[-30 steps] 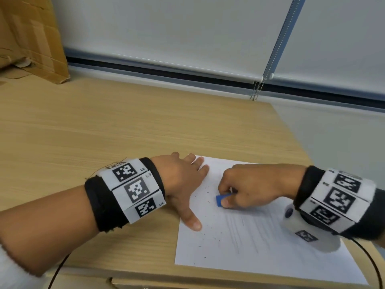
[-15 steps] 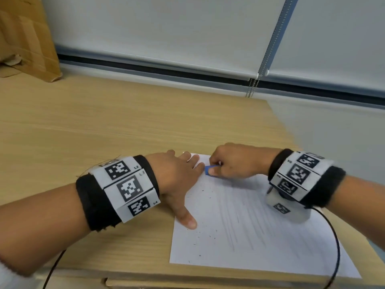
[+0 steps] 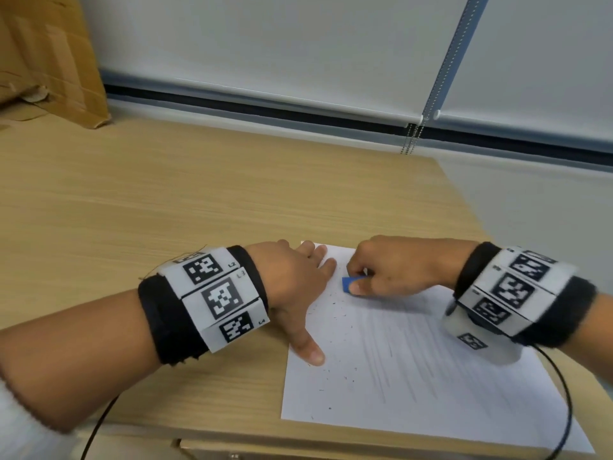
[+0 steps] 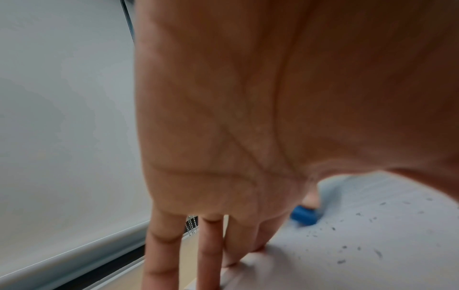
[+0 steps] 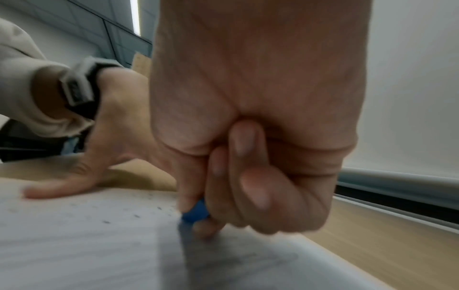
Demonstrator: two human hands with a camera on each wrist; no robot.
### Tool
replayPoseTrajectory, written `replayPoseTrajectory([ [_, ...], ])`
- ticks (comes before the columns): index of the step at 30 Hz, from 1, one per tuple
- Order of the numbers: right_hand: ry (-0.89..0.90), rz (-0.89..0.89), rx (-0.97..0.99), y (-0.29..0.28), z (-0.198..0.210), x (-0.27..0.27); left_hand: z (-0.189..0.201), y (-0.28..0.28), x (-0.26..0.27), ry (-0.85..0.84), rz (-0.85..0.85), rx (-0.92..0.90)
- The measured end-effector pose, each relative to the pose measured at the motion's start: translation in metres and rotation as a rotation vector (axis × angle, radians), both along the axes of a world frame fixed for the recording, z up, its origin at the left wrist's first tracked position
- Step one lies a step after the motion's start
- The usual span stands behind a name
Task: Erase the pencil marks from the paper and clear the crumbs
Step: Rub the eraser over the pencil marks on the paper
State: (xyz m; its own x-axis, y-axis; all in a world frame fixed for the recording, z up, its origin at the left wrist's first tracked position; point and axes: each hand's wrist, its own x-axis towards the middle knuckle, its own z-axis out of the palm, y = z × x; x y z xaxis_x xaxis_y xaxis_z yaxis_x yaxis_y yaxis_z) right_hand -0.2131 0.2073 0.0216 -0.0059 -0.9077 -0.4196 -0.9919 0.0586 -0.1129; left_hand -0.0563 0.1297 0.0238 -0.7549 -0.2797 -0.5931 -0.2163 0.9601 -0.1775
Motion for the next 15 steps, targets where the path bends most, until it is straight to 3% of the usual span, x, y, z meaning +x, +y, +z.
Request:
replayPoseTrajectory([
  [2, -0.029, 0.006, 0.104, 0.006, 0.0, 0.003, -0.001, -0.001, 0.001, 0.014, -0.006, 0.005],
  [7, 0.05, -0.024, -0.091, -0.008, 0.002, 0.0, 0.0, 0.0, -0.001, -0.008, 0.001, -0.006],
  [12, -0.057, 0.01, 0.079, 0.008, -0.001, 0.006, -0.001, -0.001, -0.001, 0.001, -0.006, -0.006],
  [15, 0.02, -0.044, -0.033, -0.006, 0.0, -0.004, -0.001, -0.001, -0.001, -0.004, 0.002, -0.001],
])
